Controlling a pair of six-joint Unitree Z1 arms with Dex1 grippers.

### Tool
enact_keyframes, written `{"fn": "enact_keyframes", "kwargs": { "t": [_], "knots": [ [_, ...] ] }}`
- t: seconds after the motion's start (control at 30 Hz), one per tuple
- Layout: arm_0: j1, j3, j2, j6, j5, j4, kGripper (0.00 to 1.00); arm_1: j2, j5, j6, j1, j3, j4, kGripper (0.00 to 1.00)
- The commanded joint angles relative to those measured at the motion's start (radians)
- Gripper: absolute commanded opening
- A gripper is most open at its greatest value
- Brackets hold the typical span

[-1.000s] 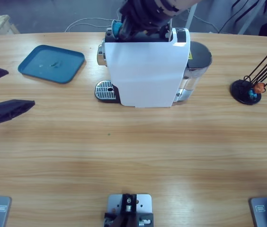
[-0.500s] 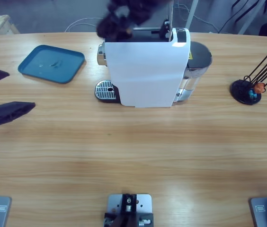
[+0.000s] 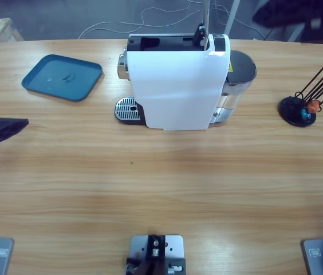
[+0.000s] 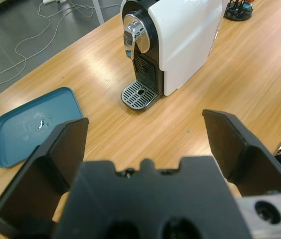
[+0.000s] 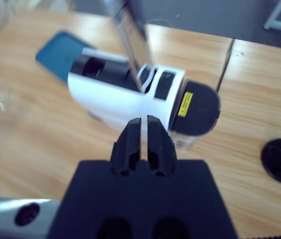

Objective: Pour coffee

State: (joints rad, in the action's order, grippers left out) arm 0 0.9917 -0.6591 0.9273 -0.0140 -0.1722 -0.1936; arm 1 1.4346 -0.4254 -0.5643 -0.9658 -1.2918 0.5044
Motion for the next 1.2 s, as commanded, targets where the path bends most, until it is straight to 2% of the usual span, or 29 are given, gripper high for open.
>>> {"fn": "enact_keyframes", "kwargs": {
  "t": [0.03,0.13,0.37,0.53,0.73,1.03,1.2],
  "knots": [
    [0.004,0.012,-0.036,0.008,0.006,-0.031,0.977,0.254,0.115,-0.136,0.142,-0.092,-0.262,0.000],
    [0.004,0.005,-0.036,0.008,0.005,-0.038,0.977,0.294,0.140,-0.154,0.154,-0.111,-0.296,0.000],
    [0.004,0.016,-0.025,0.008,0.006,-0.038,0.977,0.277,0.265,-0.161,0.153,-0.097,-0.403,0.000],
    [0.004,-0.010,-0.033,0.008,0.008,-0.087,0.977,0.364,0.316,-0.142,0.130,-0.087,-0.490,0.000],
    [-0.013,-0.039,-0.037,0.050,0.002,-0.121,0.977,0.471,0.360,-0.137,0.118,0.033,-0.623,0.000],
    [-0.018,-0.048,-0.014,0.054,0.003,-0.125,0.982,0.582,0.366,-0.139,0.055,0.078,-0.674,0.000],
    [-0.018,-0.050,-0.016,0.054,0.003,-0.125,0.982,0.643,0.293,-0.152,0.044,0.074,-0.572,0.000]
  ]
}}
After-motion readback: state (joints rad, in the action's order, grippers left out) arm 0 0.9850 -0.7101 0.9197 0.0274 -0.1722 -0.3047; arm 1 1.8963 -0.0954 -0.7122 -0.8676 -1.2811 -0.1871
